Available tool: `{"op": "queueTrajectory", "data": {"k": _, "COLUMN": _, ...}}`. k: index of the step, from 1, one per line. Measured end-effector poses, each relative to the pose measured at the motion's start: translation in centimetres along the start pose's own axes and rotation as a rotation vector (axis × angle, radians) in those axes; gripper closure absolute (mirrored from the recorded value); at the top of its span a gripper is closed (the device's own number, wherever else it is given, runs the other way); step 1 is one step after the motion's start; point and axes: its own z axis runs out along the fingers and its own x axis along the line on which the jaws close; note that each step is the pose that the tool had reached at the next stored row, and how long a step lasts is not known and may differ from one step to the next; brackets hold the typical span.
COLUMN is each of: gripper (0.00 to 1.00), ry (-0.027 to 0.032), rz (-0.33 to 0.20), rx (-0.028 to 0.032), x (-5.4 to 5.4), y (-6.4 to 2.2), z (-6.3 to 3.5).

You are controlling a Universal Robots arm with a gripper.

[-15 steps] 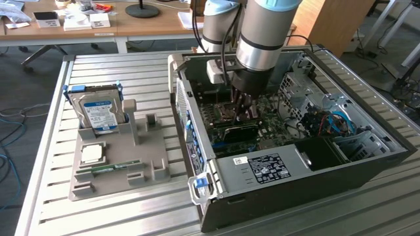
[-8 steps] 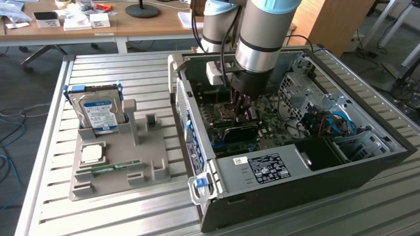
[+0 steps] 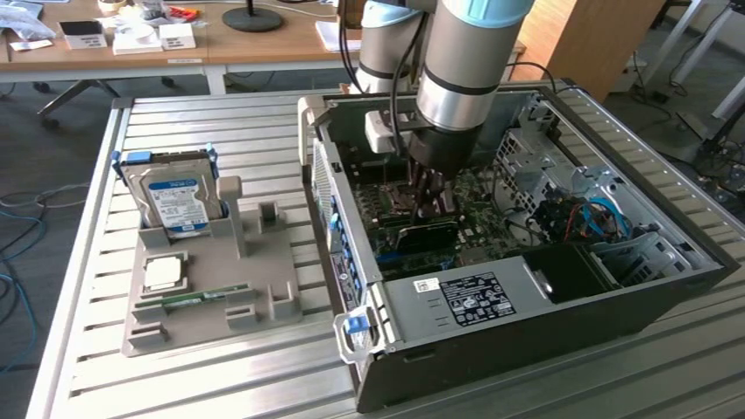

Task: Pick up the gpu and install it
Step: 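Press down on the gpu until it lock into place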

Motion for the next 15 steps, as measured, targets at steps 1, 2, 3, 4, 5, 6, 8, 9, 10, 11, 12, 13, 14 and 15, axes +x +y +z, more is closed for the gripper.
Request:
{"op": "queueTrajectory", "data": {"k": 1, "gripper": 0.89, "ry": 0.0001, "rz": 0.000, "rx": 0.0000, "x": 0.00, "y": 0.00, "z": -0.01}}
{"op": "queueTrajectory", "data": {"k": 2, "gripper": 0.89, "ry": 0.0001, "rz": 0.000, "rx": -0.0001, "x": 0.00, "y": 0.00, "z": 0.00}}
{"op": "queueTrajectory", "data": {"k": 3, "gripper": 0.89, "ry": 0.0001, "rz": 0.000, "rx": -0.0001, "x": 0.00, "y": 0.00, "z": 0.00}}
{"op": "queueTrajectory", "data": {"k": 4, "gripper": 0.89, "ry": 0.0001, "rz": 0.000, "rx": -0.0001, "x": 0.00, "y": 0.00, "z": 0.00}}
{"op": "queueTrajectory", "data": {"k": 5, "gripper": 0.89, "ry": -0.0001, "rz": 0.000, "rx": 0.0000, "x": 0.00, "y": 0.00, "z": 0.03}}
{"op": "queueTrajectory", "data": {"k": 6, "gripper": 0.89, "ry": -0.0004, "rz": 0.000, "rx": 0.0002, "x": 0.00, "y": 0.01, "z": 0.09}}
{"op": "queueTrajectory", "data": {"k": 8, "gripper": 0.89, "ry": 0.0000, "rz": 0.000, "rx": 0.0000, "x": 0.00, "y": 0.01, "z": 0.09}}
{"op": "queueTrajectory", "data": {"k": 9, "gripper": 0.89, "ry": 0.0000, "rz": 0.000, "rx": 0.0000, "x": 0.00, "y": 0.01, "z": 0.09}}
{"op": "queueTrajectory", "data": {"k": 10, "gripper": 0.89, "ry": 0.0002, "rz": 0.000, "rx": -0.0001, "x": 0.00, "y": 0.02, "z": 0.11}}
{"op": "queueTrajectory", "data": {"k": 11, "gripper": 0.89, "ry": -0.0002, "rz": 0.000, "rx": 0.0001, "x": 0.00, "y": 0.03, "z": 0.19}}
{"op": "queueTrajectory", "data": {"k": 12, "gripper": 0.89, "ry": -0.0001, "rz": 0.000, "rx": 0.0000, "x": 0.01, "y": 0.04, "z": 0.23}}
{"op": "queueTrajectory", "data": {"k": 13, "gripper": 0.89, "ry": 0.0001, "rz": 0.000, "rx": 0.0000, "x": 0.01, "y": 0.04, "z": 0.23}}
{"op": "queueTrajectory", "data": {"k": 14, "gripper": 0.89, "ry": 0.0003, "rz": 0.000, "rx": -0.0001, "x": 0.01, "y": 0.04, "z": 0.23}}
{"op": "queueTrajectory", "data": {"k": 15, "gripper": 0.89, "ry": 0.0001, "rz": 0.000, "rx": -0.0001, "x": 0.01, "y": 0.04, "z": 0.26}}
